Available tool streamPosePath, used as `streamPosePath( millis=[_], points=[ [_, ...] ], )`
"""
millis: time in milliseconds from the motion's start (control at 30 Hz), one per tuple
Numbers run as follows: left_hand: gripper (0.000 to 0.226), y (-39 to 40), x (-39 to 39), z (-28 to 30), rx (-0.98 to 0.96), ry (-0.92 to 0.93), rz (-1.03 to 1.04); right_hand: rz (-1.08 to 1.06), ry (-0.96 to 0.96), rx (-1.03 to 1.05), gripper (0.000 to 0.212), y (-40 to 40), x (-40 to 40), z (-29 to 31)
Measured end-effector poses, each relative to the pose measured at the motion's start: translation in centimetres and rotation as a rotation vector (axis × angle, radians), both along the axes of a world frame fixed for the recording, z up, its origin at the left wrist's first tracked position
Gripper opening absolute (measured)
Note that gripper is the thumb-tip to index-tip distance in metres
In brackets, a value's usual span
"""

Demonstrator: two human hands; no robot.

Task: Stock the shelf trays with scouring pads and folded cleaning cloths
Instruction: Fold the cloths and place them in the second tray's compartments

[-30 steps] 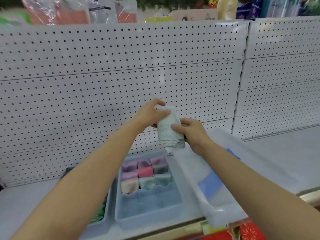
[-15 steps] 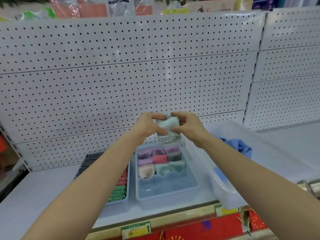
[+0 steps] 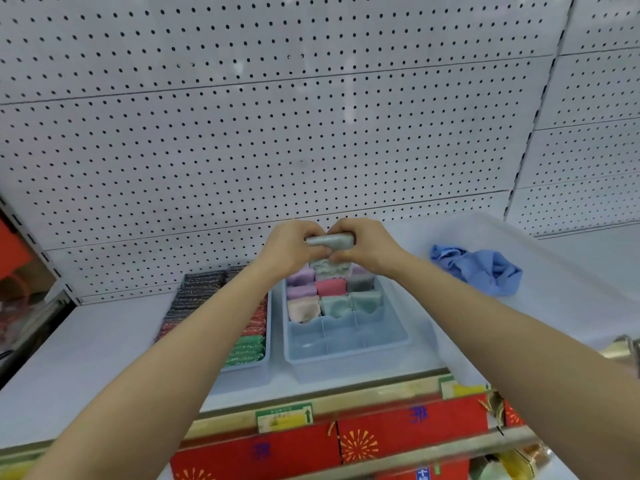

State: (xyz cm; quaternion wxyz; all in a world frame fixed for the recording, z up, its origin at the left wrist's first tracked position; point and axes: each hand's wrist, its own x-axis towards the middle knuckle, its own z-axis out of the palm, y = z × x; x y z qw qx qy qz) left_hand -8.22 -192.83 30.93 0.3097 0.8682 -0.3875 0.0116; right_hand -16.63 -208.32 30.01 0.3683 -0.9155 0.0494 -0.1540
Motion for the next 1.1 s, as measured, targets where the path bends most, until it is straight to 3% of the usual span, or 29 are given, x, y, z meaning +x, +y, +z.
streamPosePath(
  millis=[167, 300, 467, 600, 767, 833, 967, 1100],
  points=[
    [0.014, 2.1, 0.8, -4.2, 0.042, 0.080, 0.032, 0.059, 0.150, -0.155, 0.023, 1.5, 1.2, -3.7],
    [0.015, 3.4, 1.0, -7.4, 0.105, 0.106, 0.039, 0.069, 0.283, -0.211, 0.025, 2.8, 1.8, -6.7],
    [0.026, 4.6, 1.3, -10.1, 0.224, 0.130, 0.038, 0.087, 0.272, -0.195, 0.028, 3.8, 2.5, -9.9],
    [0.036, 4.2, 1.8, -10.9, 0.344, 0.024, 0.003, 0.089, 0.252, -0.136, 0.027, 4.3, 3.0, -11.7],
    [0.036, 3.0, 1.5, -11.5, 0.654, -0.281, 0.003, 0.115, 0.326, -0.196, 0.019, 4.2, 3.2, -13.3],
    [0.036, 2.6, 1.4, -11.6, 0.771, -0.364, 0.014, 0.134, 0.343, -0.203, 0.027, 4.0, 3.3, -13.7],
    [0.031, 1.7, 1.3, -11.8, 0.888, -0.412, 0.007, 0.190, 0.344, -0.298, 0.045, 4.5, 3.4, -14.2],
    [0.032, 1.2, 1.2, -11.9, 0.934, -0.429, -0.003, 0.216, 0.323, -0.312, 0.042, 4.5, 3.3, -14.2]
  ],
)
